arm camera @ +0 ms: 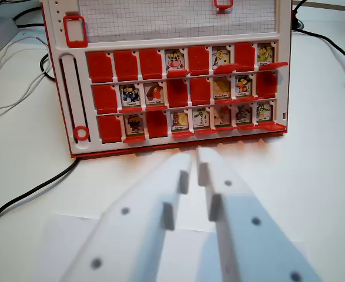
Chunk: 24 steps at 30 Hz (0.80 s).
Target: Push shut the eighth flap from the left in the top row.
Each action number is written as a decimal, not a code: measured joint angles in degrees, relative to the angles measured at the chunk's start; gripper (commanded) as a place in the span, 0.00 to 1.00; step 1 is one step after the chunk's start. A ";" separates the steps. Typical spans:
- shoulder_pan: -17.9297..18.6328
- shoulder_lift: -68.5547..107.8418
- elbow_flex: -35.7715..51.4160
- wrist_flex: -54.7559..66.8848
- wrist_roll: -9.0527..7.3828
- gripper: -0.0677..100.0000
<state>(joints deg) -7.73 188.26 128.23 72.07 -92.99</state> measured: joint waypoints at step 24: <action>0.00 0.00 0.00 0.70 0.00 0.01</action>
<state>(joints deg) -7.73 188.26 128.23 72.77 -92.99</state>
